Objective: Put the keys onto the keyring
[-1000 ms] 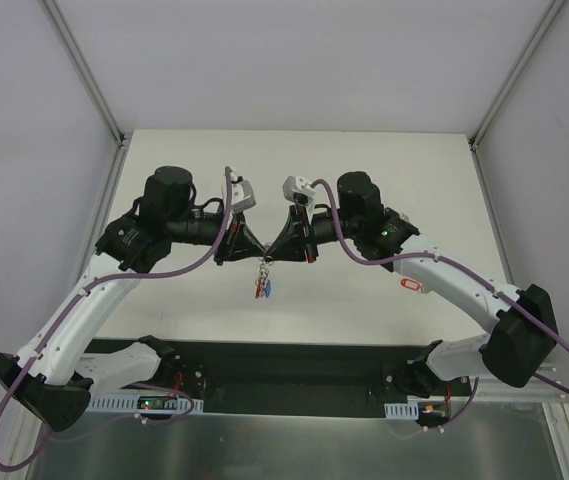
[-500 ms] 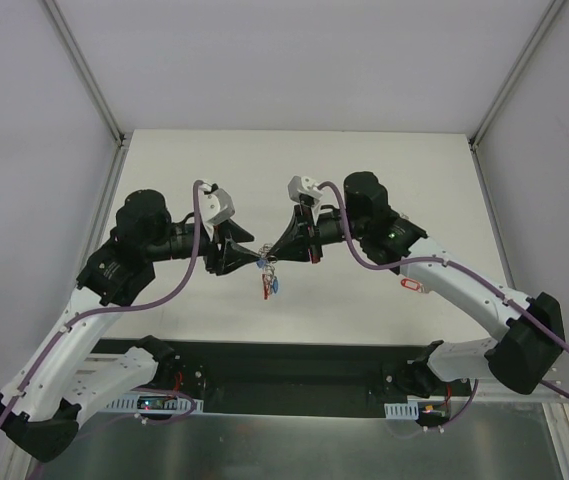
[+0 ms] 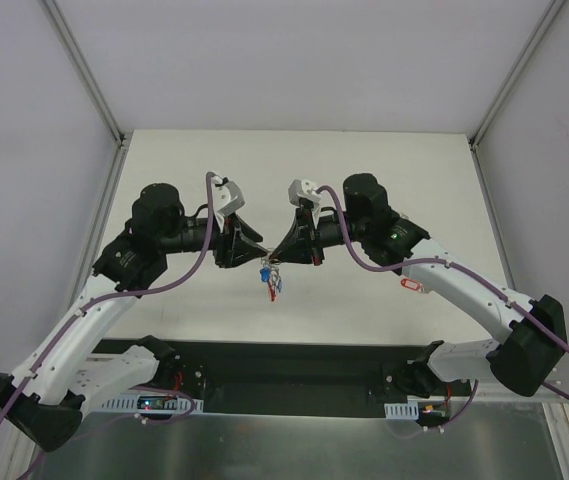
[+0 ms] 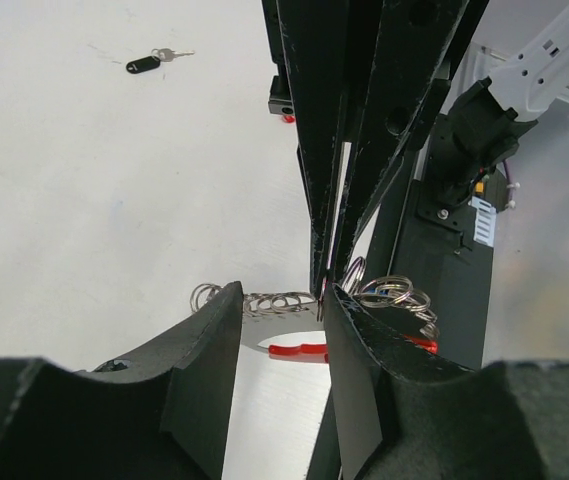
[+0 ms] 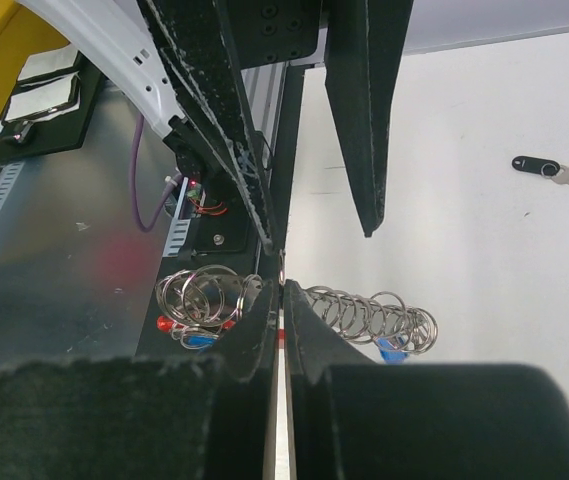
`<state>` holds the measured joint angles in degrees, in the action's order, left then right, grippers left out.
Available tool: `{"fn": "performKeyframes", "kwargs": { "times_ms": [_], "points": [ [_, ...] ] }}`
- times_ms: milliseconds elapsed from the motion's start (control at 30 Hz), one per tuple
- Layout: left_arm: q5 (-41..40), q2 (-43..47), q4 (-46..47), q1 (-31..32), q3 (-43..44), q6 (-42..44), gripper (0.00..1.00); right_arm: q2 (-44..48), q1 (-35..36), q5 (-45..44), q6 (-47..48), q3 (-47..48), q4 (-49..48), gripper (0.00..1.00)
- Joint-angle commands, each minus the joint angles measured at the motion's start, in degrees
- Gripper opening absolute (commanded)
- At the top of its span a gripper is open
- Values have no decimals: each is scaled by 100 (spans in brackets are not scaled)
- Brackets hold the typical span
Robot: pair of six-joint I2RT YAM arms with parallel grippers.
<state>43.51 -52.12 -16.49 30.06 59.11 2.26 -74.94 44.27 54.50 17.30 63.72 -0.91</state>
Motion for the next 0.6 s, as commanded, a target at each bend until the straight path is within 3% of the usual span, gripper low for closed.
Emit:
{"fn": "performKeyframes", "kwargs": {
  "times_ms": [0, 133, 567],
  "points": [
    [422, -62, 287, 52, 4, -112, 38, 172, 55, -53, 160, 193, -155, 1],
    [483, -79, 287, 52, -66, -103, 38, 163, 64, -62, 168, 219, -147, 1],
    [395, -202, 287, 52, -251, 2, 24, 67, 117, -159, 168, 307, -129, 1]
  ]
}}
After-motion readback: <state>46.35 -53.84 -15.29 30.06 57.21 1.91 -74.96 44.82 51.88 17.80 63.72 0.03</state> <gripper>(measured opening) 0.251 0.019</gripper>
